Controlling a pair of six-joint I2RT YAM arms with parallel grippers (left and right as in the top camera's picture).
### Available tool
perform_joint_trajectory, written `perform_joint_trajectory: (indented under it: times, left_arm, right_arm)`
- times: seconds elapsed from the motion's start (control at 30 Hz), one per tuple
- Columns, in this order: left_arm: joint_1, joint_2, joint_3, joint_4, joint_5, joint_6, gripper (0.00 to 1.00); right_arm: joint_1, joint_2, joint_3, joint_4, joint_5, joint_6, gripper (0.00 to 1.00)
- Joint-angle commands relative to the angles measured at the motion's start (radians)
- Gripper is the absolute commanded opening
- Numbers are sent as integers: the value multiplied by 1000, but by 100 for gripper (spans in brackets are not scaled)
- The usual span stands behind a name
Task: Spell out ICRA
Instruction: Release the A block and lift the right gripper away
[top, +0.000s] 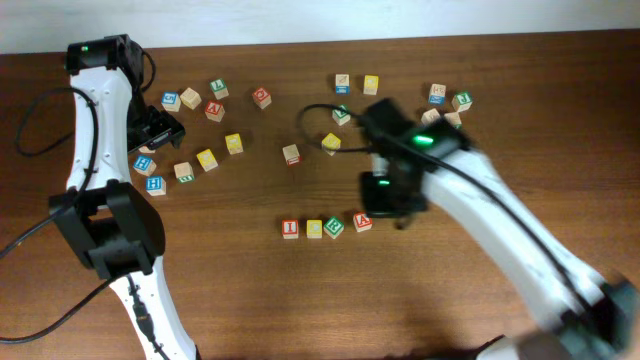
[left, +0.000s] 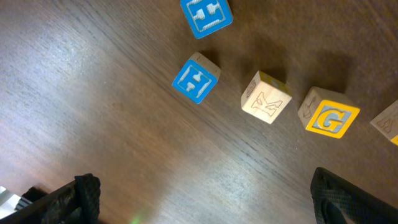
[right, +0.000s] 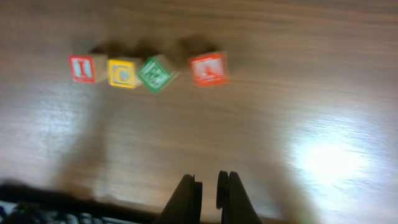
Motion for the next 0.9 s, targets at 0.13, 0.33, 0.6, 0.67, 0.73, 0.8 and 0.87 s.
perform_joint_trajectory:
  times: [0.13, 0.33, 0.6, 0.67, 0.73, 0.8, 0.87]
  left_arm:
    - [7, -10, 13, -1, -14, 8, 99]
    - [0, -10, 3, -31, 335, 175, 93]
    - [-148, -69, -210, -32, 510, 526, 50]
    - [-139, -167, -211, -32, 511, 523, 50]
    - [-130, -346, -242, -32, 509, 523, 57]
    - [-132, -551, -333, -28, 457, 512, 63]
    - [-132, -737, -475, 23, 431, 450, 75]
  right_arm:
    - [-166, -399, 19, -181, 286, 8, 21]
    - [-202, -410, 17, -139, 289, 7, 45]
    - [-202, -140, -121, -24, 298, -36, 41]
    - [-202, -73, -121, 15, 268, -50, 54]
    - [-202, -20, -121, 51, 266, -50, 58]
    - [-202, 10, -121, 89, 246, -50, 71]
    - [-202, 17, -121, 120, 215, -58, 58]
